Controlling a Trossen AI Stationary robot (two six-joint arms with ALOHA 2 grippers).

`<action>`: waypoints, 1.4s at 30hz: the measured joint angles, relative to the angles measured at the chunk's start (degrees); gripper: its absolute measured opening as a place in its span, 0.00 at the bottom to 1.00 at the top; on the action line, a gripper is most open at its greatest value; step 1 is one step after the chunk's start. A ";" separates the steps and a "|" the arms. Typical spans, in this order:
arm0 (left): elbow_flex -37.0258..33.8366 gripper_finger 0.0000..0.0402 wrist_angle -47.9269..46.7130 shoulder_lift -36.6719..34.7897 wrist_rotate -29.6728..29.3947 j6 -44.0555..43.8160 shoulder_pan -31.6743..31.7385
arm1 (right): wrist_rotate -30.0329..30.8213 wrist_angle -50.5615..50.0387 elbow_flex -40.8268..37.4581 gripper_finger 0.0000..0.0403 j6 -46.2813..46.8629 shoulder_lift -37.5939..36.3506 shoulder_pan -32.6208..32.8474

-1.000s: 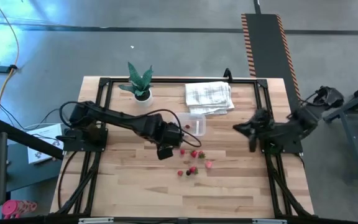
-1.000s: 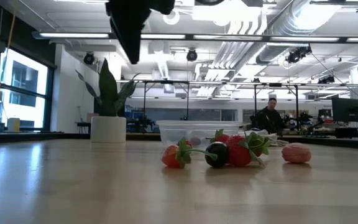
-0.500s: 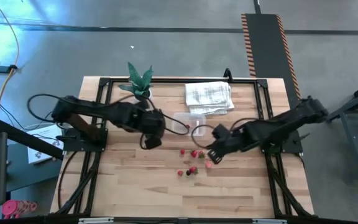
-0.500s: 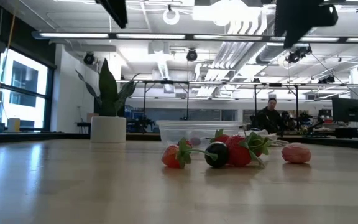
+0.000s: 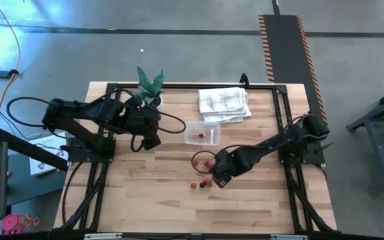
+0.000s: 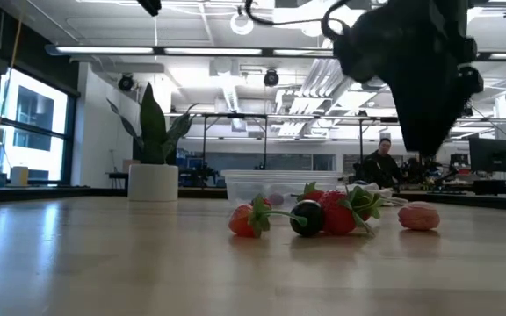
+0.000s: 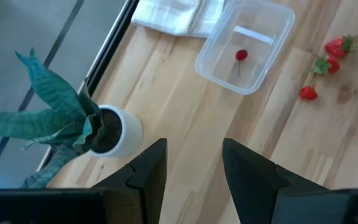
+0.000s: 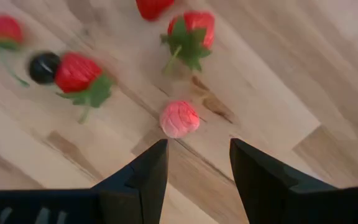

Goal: Pick and placing Produce into tupperware
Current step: Put the peach into the transparent bin

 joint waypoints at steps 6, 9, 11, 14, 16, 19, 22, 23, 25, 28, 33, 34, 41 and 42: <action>0.00 0.36 0.52 -0.13 -0.04 -0.04 -0.02 | -1.94 5.92 0.00 0.41 -2.87 3.88 0.04; 0.00 0.36 0.99 -0.13 -0.04 -0.04 -0.02 | -1.93 6.73 0.00 0.41 -4.13 4.64 0.00; 0.00 0.36 1.41 -0.13 -0.04 -0.04 -0.02 | -1.53 6.20 -0.43 0.41 -4.62 4.61 0.00; 0.00 0.36 1.39 -0.13 -0.04 -0.05 -0.02 | -1.16 3.66 -1.15 0.41 -4.92 4.61 -0.02; 0.00 0.36 1.41 -0.13 -0.04 -0.07 0.00 | -1.34 4.36 -1.82 0.41 -5.43 4.59 -0.02; 0.00 0.36 1.70 -0.13 -0.04 -0.09 -0.02 | -1.79 8.43 -3.15 0.41 -5.43 4.59 0.00; 0.00 0.36 1.81 -0.13 -0.04 -0.20 -0.02 | -2.17 11.93 -4.20 0.41 -5.56 4.59 -0.02; 0.00 0.36 1.83 -0.13 -0.04 -0.20 -0.02 | -2.25 12.08 -4.46 0.41 -5.47 4.59 0.00; 0.00 0.36 1.85 -0.11 -0.04 -0.24 -0.02 | -2.36 12.31 -4.81 0.41 -5.43 4.50 0.00; 0.00 0.36 1.85 -0.11 -0.04 -0.47 0.00 | -2.34 12.16 -4.87 0.41 -5.65 4.50 0.00; 0.00 0.36 1.85 -0.11 -0.03 -0.97 -0.02 | -0.77 13.78 -4.92 0.41 -6.17 4.50 -0.29; 0.00 0.36 1.85 -0.11 -0.04 -1.05 -0.02 | -0.73 13.91 -4.92 0.41 -6.26 4.50 -0.42; 0.00 0.36 1.83 -0.09 -0.04 -1.53 -0.02 | -0.72 13.96 -4.92 0.36 -7.11 4.52 -1.30; 0.00 0.36 1.83 -0.09 -0.02 -1.53 0.00 | -0.75 13.96 -4.92 0.34 -7.38 4.52 -1.40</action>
